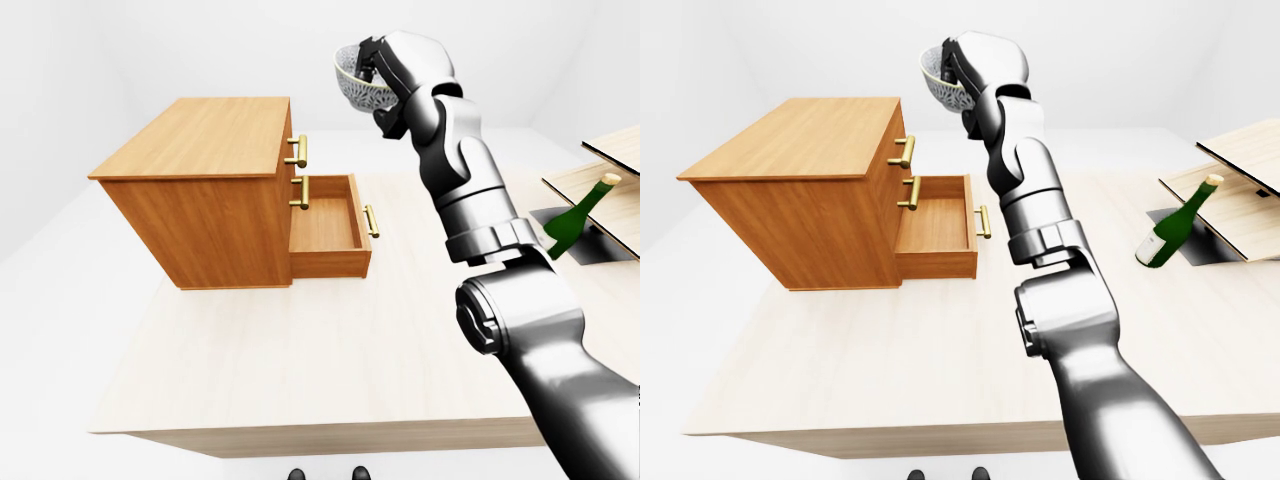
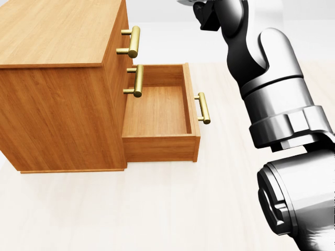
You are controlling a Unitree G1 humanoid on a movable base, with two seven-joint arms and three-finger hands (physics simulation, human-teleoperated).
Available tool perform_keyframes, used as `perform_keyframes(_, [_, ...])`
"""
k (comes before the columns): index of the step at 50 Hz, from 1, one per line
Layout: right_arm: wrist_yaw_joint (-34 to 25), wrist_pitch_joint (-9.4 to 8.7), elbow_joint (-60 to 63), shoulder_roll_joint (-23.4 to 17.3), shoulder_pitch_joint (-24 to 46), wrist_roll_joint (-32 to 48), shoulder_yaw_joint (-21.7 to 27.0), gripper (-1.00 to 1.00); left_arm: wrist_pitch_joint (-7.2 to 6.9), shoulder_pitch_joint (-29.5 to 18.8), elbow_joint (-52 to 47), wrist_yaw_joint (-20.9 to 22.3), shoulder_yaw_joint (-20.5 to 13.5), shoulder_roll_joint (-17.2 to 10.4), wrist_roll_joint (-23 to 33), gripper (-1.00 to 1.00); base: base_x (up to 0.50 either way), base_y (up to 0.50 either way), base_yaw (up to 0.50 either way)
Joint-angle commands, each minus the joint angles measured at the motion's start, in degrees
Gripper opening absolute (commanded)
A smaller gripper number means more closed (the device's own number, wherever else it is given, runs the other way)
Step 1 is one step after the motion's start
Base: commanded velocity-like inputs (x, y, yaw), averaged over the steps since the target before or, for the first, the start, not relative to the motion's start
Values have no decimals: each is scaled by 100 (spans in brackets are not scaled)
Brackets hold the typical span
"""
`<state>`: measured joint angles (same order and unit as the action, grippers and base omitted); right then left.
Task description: Put the bowl on top of the cabinet.
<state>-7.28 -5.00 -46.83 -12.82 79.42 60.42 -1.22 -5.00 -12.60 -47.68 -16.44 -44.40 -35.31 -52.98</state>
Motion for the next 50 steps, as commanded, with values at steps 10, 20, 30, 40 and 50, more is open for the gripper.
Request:
perform_keyframes(10, [130,0,-235,429,462,102,-104,-100,0,5,-25,-15,20,8,-22,98,0,0,0])
perform_keyframes(20, [161,0,-372,609,587,86,-155,-100,0,20,-26,6,24,29,-6,98,0,0,0])
perform_keyframes(30, [138,0,-456,766,736,84,-204,-100,0,3,-14,7,44,35,6,98,0,0,0])
perform_keyframes(40, [193,0,-715,941,971,57,-240,-100,0,-4,-8,-24,-18,-6,-81,98,0,0,0])
perform_keyframes(50, [292,0,-1054,1036,1229,-13,-252,-100,0,12,-11,-22,23,4,-55,98,0,0,0])
